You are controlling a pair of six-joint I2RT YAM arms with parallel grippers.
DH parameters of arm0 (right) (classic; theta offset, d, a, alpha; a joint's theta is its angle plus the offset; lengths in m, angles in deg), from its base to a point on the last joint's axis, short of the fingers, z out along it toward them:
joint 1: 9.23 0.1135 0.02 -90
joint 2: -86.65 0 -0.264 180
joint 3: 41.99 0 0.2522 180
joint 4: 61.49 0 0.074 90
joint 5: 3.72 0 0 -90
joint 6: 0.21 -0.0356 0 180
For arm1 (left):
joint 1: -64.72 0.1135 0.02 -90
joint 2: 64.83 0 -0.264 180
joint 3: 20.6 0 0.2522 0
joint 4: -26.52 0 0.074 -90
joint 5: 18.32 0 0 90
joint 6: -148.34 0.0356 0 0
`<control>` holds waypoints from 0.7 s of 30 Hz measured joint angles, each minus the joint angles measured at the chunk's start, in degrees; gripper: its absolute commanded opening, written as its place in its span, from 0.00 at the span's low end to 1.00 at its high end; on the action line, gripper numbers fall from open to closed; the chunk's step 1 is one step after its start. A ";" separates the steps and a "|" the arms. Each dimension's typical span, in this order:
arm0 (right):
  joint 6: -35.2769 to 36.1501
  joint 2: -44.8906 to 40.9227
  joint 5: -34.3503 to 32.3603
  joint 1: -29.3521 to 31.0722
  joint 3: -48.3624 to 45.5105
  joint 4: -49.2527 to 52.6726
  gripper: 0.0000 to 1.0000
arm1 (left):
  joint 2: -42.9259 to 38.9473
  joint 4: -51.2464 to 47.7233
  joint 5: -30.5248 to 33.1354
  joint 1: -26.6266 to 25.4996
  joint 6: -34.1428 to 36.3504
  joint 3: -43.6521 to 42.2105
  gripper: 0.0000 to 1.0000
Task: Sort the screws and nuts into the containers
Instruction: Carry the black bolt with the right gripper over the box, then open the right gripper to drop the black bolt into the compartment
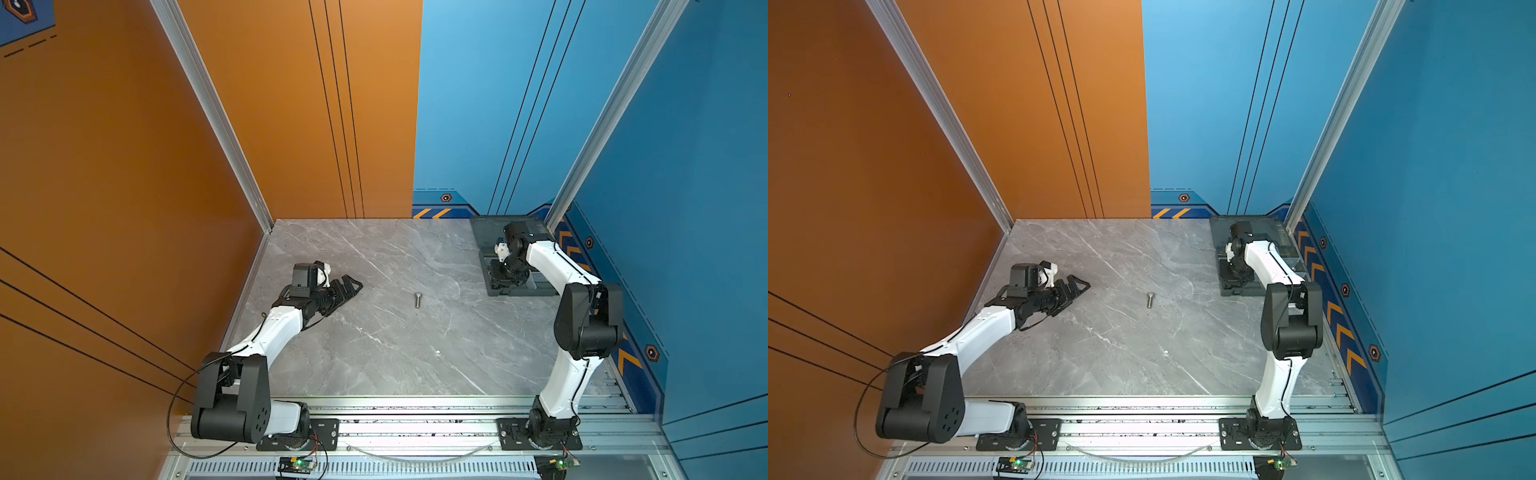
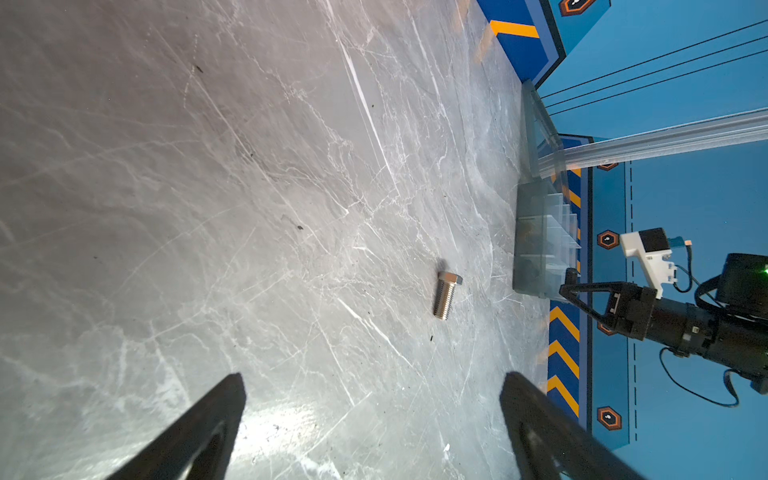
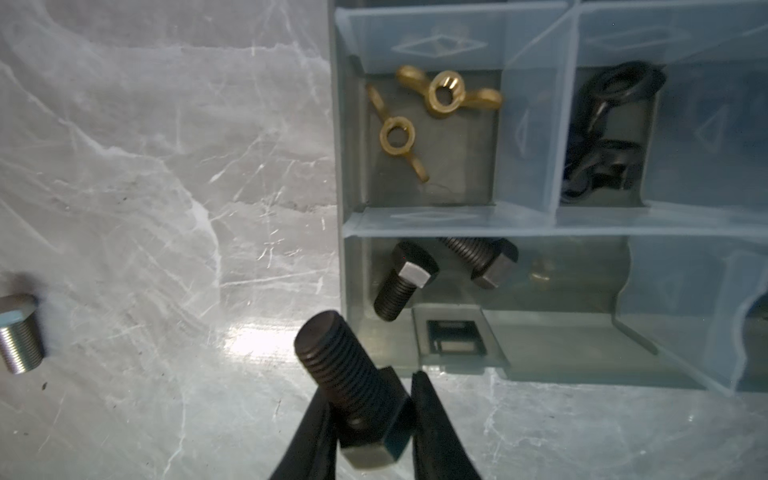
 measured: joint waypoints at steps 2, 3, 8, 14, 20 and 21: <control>0.00 1.20 -0.74 -0.35 0.90 0.00 0.00 | 0.00 0.00 0.00 0.00 0.00 0.00 0.98; -0.04 1.79 -1.27 -0.44 1.31 0.00 0.00 | 0.00 0.00 0.00 0.00 0.00 0.00 0.98; -0.37 4.00 -3.30 -0.81 3.52 -0.02 0.04 | 0.00 -0.02 0.00 0.00 0.00 0.00 0.98; -0.83 4.87 -4.46 -0.85 4.85 0.00 0.21 | 0.00 -0.02 0.00 0.00 0.00 0.00 0.98; -1.51 5.79 -4.42 -0.85 5.57 0.07 0.28 | -0.22 -0.04 0.00 0.00 0.00 0.00 0.98; -1.53 5.84 -4.42 -0.85 5.75 0.09 0.29 | -0.26 -0.04 0.00 0.00 0.00 0.00 0.98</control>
